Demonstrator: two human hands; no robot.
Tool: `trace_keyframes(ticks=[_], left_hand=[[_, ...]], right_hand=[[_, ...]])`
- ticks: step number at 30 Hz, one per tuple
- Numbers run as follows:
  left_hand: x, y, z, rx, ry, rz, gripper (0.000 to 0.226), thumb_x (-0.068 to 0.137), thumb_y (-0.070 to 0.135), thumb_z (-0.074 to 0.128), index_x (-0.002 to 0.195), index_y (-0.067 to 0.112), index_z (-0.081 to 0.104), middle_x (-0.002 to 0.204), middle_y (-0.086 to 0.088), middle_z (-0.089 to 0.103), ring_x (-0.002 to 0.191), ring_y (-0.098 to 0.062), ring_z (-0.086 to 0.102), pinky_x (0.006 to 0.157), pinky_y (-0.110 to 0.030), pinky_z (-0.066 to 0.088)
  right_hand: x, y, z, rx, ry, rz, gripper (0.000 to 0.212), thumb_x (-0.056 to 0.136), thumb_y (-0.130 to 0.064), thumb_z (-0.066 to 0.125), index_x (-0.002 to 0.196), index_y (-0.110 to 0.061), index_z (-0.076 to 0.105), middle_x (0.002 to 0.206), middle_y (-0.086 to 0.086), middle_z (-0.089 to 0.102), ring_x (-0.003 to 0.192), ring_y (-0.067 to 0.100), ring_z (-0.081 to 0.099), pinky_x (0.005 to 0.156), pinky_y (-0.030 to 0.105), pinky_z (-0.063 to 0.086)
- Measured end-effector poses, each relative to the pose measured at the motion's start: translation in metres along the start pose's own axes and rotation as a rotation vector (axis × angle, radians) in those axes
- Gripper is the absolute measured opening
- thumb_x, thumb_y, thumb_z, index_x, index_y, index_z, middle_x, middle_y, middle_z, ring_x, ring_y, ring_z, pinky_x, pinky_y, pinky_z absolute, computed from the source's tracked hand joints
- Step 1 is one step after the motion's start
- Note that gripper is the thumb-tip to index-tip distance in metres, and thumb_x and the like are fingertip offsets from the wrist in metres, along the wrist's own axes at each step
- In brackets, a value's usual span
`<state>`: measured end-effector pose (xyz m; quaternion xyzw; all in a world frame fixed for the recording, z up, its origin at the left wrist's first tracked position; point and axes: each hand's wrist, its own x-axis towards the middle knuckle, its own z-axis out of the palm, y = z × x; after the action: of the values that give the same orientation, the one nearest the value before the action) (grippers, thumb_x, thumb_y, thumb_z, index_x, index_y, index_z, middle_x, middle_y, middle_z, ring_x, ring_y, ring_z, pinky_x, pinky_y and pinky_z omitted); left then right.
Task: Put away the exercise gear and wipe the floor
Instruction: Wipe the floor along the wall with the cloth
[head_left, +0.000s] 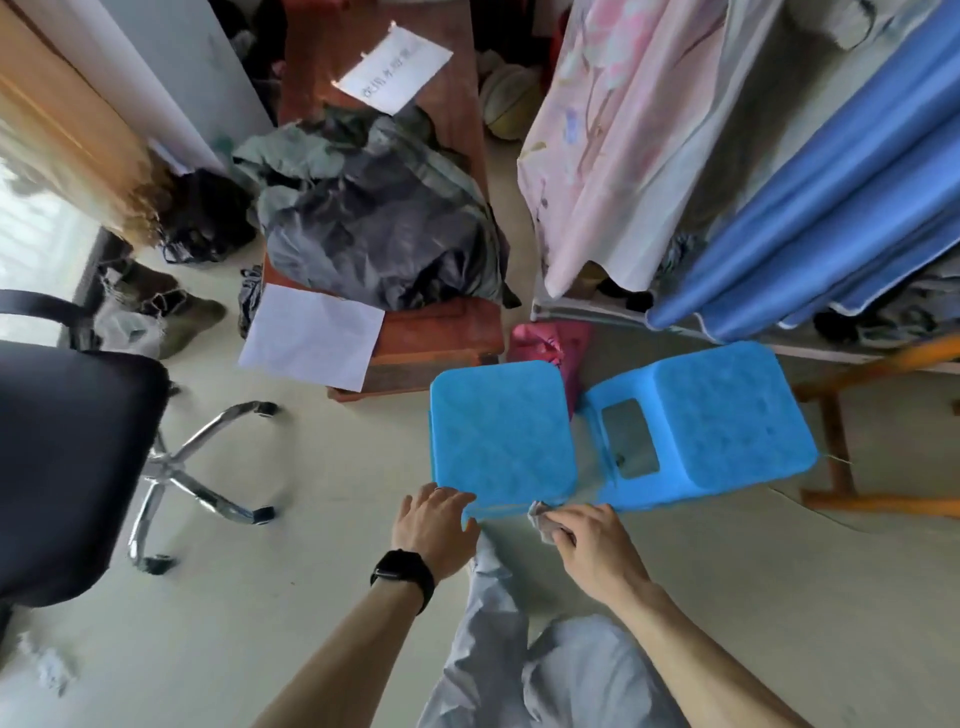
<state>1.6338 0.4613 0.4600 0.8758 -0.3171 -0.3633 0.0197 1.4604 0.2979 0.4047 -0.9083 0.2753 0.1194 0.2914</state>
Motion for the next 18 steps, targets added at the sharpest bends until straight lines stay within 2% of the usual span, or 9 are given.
trace_keyframes(ticks=[3,6,8,11,15,18], left_hand=[[0.042,-0.011,0.008,0.032,-0.04,-0.007,0.047,0.097,0.045,0.043,0.144,0.04,0.044,0.154,0.009,0.04,0.146,-0.017,0.023,0.118,-0.036,0.02],[0.083,-0.018,0.017,0.061,-0.035,0.008,0.049,0.098,0.044,0.041,0.147,0.04,0.039,0.159,0.006,0.031,0.15,-0.019,0.015,0.121,-0.039,0.014],[0.113,-0.022,0.024,0.078,-0.009,0.009,0.052,0.099,0.043,0.041,0.15,0.039,0.034,0.162,0.004,0.024,0.152,-0.022,0.007,0.122,-0.044,0.009],[0.158,-0.027,0.041,0.095,0.054,-0.012,0.058,0.098,0.044,0.041,0.154,0.034,0.028,0.164,0.0,0.02,0.153,-0.03,-0.001,0.121,-0.052,0.005],[0.215,-0.028,0.081,0.053,0.187,0.054,0.066,0.09,0.05,0.038,0.151,0.026,0.038,0.16,-0.009,0.032,0.149,-0.04,0.017,0.115,-0.061,0.025],[0.24,-0.031,0.112,0.023,0.227,0.057,0.067,0.092,0.055,0.036,0.154,0.031,0.03,0.164,-0.004,0.021,0.151,-0.036,0.015,0.115,-0.059,0.023]], right_hand=[[0.039,0.004,0.008,0.018,0.033,0.001,0.03,0.086,-0.025,0.051,0.105,-0.024,0.075,0.098,-0.006,0.073,0.089,0.025,0.063,0.08,0.023,0.03],[0.079,0.01,0.016,0.046,0.091,0.003,0.024,0.085,-0.017,0.057,0.099,-0.018,0.076,0.092,-0.001,0.073,0.083,0.027,0.064,0.08,0.027,0.036],[0.11,0.02,0.025,0.051,0.098,0.023,0.025,0.088,-0.017,0.057,0.105,-0.018,0.075,0.1,-0.001,0.073,0.088,0.027,0.063,0.084,0.029,0.039],[0.155,0.037,0.039,0.048,0.132,0.026,0.03,0.091,-0.018,0.056,0.116,-0.021,0.072,0.112,-0.003,0.07,0.098,0.025,0.06,0.088,0.024,0.034],[0.205,0.051,0.059,0.074,0.272,-0.037,0.033,0.09,-0.009,0.065,0.121,-0.02,0.07,0.116,-0.005,0.068,0.096,0.025,0.056,0.09,0.026,0.041],[0.226,0.059,0.083,0.052,0.326,-0.174,0.034,0.092,-0.009,0.065,0.125,-0.016,0.068,0.124,-0.003,0.066,0.103,0.023,0.053,0.095,0.029,0.045]])
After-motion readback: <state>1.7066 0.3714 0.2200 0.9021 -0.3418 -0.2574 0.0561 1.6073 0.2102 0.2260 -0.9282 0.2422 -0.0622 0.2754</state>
